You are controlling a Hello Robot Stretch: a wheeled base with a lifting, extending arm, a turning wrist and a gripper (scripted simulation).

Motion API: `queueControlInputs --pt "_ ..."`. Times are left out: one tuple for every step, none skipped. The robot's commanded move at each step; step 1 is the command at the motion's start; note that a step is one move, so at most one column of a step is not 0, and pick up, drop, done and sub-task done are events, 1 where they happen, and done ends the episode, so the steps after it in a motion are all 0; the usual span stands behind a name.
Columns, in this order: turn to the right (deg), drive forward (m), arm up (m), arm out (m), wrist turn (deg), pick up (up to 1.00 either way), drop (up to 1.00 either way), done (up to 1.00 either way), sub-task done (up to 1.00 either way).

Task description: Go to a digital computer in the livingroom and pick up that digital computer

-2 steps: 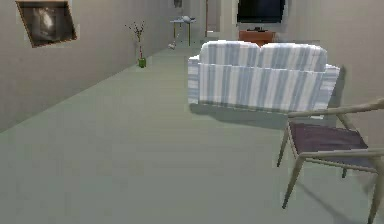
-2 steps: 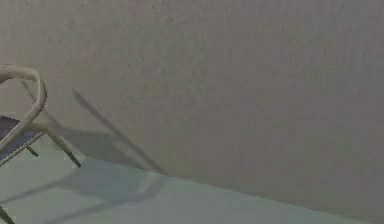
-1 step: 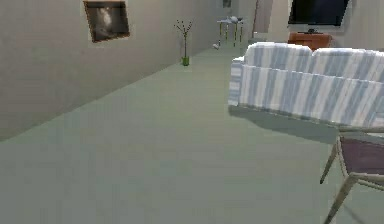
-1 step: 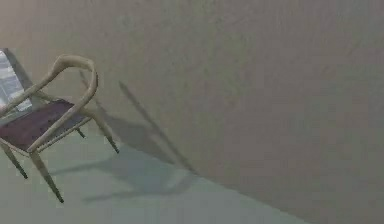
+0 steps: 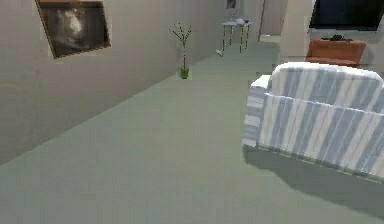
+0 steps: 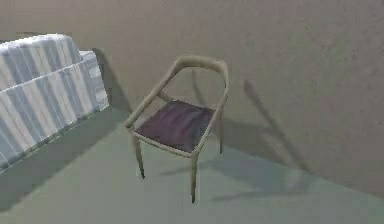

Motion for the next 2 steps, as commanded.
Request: queueControlInputs --pt "0.0 1.0 0.0 0.0 0.0 0.0 0.0 0.0 0.0" --pt "0.0 0.9 0.0 0.0 0.0 0.0 0.0 0.0 0.0"
